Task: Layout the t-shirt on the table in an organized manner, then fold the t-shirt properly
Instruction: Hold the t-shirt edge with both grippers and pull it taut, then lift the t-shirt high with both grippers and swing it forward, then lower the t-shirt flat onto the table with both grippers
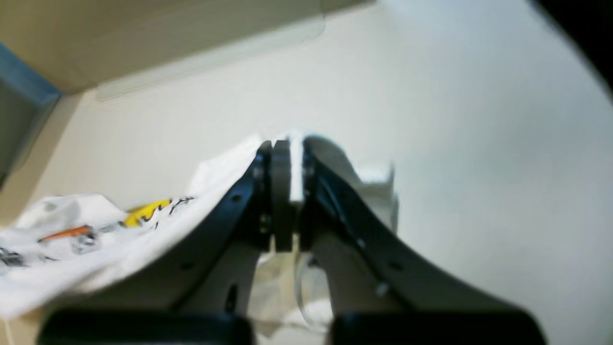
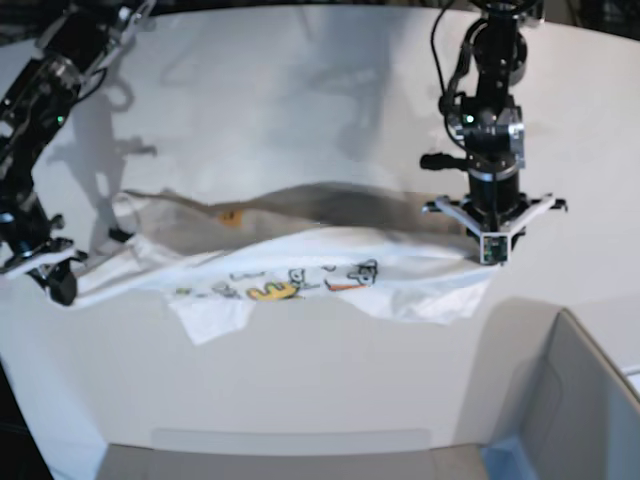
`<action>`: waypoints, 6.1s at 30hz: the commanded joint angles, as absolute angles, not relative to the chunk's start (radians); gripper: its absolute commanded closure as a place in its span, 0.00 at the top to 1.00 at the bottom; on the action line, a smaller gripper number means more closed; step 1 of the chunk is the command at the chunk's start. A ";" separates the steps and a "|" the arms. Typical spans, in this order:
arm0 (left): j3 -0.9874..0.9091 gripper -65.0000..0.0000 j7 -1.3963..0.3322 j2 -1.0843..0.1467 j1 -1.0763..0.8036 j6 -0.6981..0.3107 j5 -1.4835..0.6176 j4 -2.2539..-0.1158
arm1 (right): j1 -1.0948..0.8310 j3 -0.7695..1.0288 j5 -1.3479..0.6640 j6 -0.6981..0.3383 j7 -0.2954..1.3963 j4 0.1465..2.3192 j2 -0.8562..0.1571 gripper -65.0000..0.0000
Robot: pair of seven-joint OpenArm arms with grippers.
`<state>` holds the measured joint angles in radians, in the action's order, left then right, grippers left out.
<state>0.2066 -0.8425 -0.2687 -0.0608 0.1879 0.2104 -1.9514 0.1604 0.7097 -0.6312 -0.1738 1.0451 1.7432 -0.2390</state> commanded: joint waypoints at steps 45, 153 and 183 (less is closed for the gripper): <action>-0.013 0.59 -0.756 -0.346 0.320 -0.179 -0.567 -1.320 | 0.228 0.653 -0.638 -0.173 1.013 1.506 -0.289 0.00; -0.644 0.00 -0.130 -0.277 0.237 -0.137 -0.578 -2.048 | 0.743 0.843 -1.214 -0.255 0.949 2.066 -0.332 0.00; -0.591 0.00 -0.302 -0.280 0.122 0.038 -0.567 -2.014 | 0.570 0.871 -1.144 -0.251 0.957 1.871 -0.358 0.00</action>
